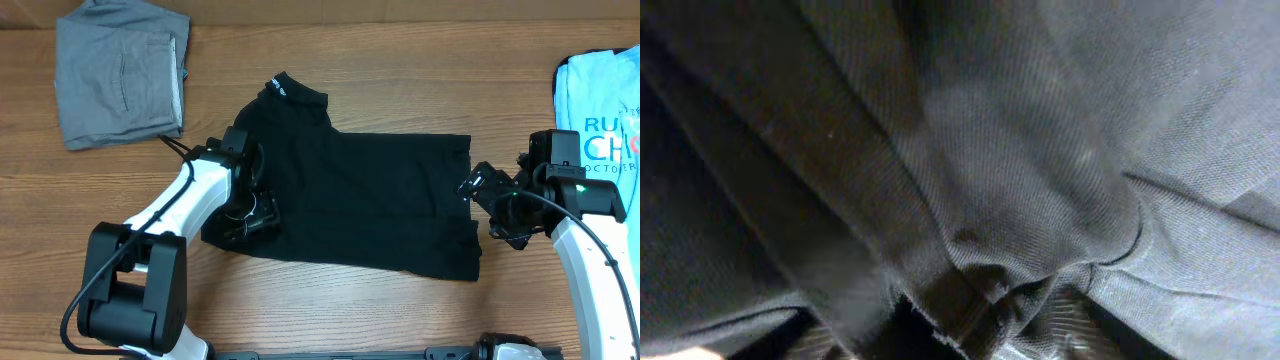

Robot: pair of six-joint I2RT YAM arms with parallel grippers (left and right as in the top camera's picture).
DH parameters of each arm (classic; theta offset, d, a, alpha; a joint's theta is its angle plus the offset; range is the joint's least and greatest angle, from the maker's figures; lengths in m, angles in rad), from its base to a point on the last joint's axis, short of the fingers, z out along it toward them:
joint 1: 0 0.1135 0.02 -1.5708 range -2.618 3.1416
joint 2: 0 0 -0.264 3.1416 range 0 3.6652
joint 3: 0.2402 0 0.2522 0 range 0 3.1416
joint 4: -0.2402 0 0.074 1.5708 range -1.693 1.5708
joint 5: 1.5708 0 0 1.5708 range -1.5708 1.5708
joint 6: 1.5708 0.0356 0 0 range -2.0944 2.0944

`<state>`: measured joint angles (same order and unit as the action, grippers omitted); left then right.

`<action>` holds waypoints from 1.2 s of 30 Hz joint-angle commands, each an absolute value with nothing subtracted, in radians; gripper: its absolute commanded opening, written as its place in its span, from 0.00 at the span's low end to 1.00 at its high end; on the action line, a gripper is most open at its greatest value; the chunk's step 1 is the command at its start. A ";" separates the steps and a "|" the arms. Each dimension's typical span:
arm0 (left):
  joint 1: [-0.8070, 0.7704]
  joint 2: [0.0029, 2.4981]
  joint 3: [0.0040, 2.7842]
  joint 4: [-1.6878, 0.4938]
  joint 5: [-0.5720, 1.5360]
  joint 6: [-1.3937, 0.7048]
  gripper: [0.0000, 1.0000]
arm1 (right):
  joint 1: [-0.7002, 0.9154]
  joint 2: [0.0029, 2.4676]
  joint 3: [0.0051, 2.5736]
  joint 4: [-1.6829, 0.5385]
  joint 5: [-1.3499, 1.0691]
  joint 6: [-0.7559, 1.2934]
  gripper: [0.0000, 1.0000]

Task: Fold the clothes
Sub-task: 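Release the shirt and reposition both grippers at its left and right edges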

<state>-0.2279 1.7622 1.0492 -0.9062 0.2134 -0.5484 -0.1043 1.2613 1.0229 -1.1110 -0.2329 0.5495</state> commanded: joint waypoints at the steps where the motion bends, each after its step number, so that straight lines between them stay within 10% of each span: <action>1: -0.230 1.766 1.044 -0.893 0.229 -0.558 0.51 | -0.106 1.258 1.040 -1.105 -0.210 0.545 1.00; 7: -0.229 1.766 1.044 -0.892 0.229 -0.558 0.43 | -0.106 1.258 1.040 -1.106 -0.202 0.545 1.00; 12: -0.229 1.766 1.044 -0.869 0.229 -0.557 0.04 | -0.106 1.258 1.039 -1.105 -0.202 0.545 1.00; 36: -0.229 1.766 1.044 -0.591 0.226 -0.550 0.13 | -0.106 1.259 1.033 -1.081 -0.199 0.545 1.00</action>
<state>-0.2279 1.7622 1.0489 -0.6094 0.2180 -0.5491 -0.1043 1.2613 1.0229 -1.0859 -0.2085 0.5491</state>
